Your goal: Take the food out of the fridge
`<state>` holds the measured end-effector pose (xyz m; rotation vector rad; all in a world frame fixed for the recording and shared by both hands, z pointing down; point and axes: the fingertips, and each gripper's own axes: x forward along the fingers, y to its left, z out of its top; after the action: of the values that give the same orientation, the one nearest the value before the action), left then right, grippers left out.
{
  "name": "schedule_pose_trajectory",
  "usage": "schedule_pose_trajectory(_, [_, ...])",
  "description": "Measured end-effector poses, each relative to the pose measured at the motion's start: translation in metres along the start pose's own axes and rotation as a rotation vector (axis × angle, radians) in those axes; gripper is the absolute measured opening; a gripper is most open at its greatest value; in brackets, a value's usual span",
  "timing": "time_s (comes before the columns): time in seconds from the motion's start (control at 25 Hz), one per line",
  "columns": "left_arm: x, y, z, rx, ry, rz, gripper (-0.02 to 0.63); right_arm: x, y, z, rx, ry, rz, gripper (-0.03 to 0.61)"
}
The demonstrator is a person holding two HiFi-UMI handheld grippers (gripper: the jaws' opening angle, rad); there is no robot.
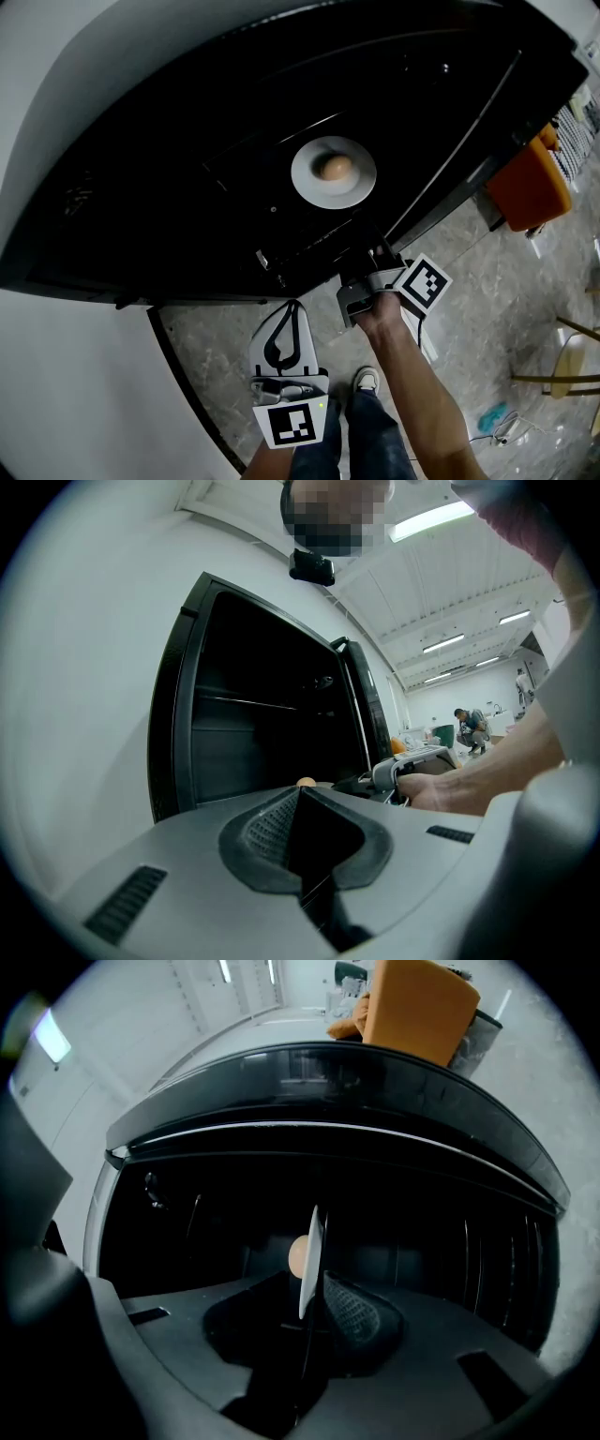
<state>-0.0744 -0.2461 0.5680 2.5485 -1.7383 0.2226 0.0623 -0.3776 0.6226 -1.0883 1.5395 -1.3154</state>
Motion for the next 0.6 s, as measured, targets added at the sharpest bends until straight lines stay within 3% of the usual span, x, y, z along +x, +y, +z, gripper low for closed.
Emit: schedule_pose_trajectory(0.6, [0.000, 0.005, -0.003, -0.007, 0.005, 0.008, 0.014, 0.028, -0.010, 0.003, 0.110, -0.016, -0.011, 0.107])
